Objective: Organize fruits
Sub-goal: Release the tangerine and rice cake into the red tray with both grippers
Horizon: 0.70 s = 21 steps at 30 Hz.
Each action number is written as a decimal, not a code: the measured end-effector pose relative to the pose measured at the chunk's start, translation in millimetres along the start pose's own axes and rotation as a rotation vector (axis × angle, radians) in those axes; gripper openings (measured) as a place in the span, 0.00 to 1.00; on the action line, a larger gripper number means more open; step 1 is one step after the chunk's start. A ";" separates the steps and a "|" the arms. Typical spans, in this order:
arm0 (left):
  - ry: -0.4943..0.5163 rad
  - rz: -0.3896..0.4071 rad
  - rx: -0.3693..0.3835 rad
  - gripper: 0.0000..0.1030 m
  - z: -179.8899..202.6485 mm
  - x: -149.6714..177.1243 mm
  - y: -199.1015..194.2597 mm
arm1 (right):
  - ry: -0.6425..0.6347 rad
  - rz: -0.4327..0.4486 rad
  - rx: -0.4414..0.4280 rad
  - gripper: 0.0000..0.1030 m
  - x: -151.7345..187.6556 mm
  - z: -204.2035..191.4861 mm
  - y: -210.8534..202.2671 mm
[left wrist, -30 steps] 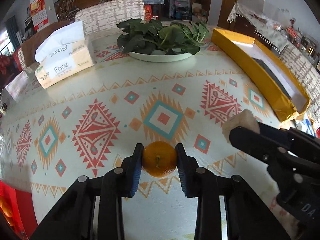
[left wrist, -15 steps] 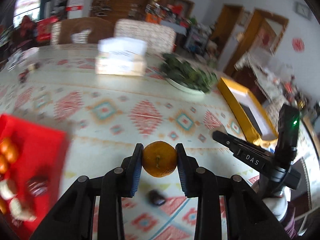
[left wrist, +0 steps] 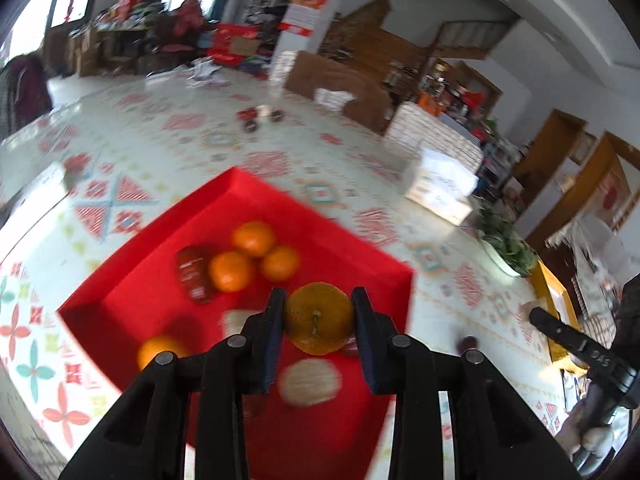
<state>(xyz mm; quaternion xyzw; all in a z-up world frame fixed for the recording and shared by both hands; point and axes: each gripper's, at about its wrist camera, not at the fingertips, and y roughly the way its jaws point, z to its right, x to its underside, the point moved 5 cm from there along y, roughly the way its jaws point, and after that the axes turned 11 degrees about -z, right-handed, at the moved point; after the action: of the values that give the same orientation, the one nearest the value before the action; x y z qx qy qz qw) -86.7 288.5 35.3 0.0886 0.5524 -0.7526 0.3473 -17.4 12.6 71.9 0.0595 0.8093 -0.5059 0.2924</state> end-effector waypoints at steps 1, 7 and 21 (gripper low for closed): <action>-0.008 -0.003 -0.001 0.31 -7.2 0.7 0.6 | -0.013 -0.013 -0.009 0.30 -1.3 -10.3 6.3; -0.018 -0.018 -0.007 0.31 -34.8 5.4 5.4 | -0.093 -0.106 -0.045 0.30 -9.2 -74.2 59.3; -0.026 -0.037 0.016 0.43 -50.6 5.4 12.9 | -0.143 -0.248 -0.026 0.30 -15.5 -125.1 144.0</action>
<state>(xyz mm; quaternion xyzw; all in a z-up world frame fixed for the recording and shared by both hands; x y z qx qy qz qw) -95.3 329.5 3.6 0.0717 0.5433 -0.7644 0.3397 0.1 191.8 6.9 -0.0810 0.7941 -0.5304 0.2854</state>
